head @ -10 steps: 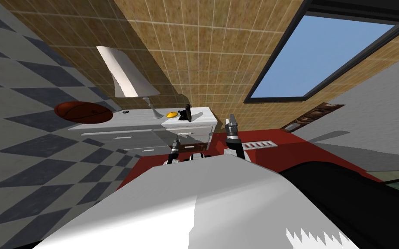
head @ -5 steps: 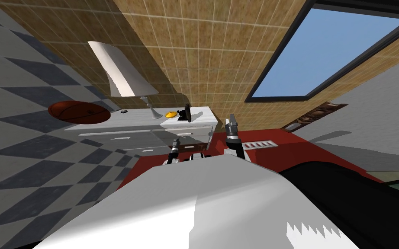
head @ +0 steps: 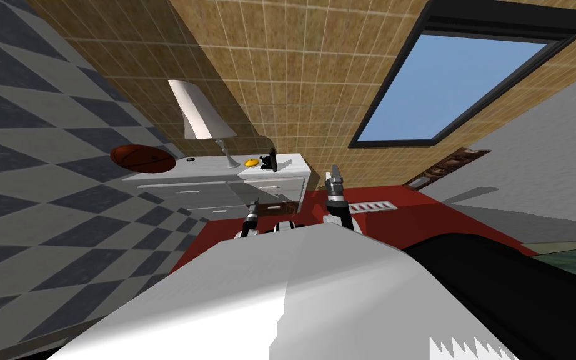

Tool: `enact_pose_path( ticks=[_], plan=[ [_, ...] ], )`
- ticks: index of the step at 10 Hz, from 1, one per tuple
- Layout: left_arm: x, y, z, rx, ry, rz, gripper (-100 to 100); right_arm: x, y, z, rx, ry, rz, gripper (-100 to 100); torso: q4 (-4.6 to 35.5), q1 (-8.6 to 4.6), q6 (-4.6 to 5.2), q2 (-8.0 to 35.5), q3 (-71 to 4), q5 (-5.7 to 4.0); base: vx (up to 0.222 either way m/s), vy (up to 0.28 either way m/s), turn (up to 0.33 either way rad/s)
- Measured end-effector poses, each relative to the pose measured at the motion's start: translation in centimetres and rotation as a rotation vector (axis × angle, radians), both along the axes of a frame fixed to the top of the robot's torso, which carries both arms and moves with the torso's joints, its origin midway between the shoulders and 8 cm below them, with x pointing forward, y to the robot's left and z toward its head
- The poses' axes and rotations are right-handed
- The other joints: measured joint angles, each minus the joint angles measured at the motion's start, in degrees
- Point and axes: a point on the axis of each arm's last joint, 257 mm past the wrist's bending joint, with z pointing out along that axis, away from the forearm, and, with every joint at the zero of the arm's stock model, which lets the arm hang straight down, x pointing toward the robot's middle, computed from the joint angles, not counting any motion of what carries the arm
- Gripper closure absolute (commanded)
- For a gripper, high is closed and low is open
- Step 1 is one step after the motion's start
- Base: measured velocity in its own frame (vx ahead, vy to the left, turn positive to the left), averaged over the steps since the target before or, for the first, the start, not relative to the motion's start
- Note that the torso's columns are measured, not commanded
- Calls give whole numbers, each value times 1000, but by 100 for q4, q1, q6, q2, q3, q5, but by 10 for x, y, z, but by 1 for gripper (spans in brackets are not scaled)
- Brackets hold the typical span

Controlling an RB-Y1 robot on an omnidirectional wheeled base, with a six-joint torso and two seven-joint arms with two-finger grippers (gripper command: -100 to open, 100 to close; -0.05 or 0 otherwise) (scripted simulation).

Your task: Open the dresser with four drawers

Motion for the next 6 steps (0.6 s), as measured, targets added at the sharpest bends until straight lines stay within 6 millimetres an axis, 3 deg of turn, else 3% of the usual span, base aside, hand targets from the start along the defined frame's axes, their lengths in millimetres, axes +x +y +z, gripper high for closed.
enact_pose_path(
  ticks=[4,6],
  plan=[
    [10,11,7,33,3,-5,-100,0,0,0,0,0,0,0,2,-6,0,14,7,-1,151,-22,-16],
    [17,3,5,-2,17,5,-100,0,0,0,0,0,0,0,15,0,0,63,36,-1,72,-13,-2]
  ],
)
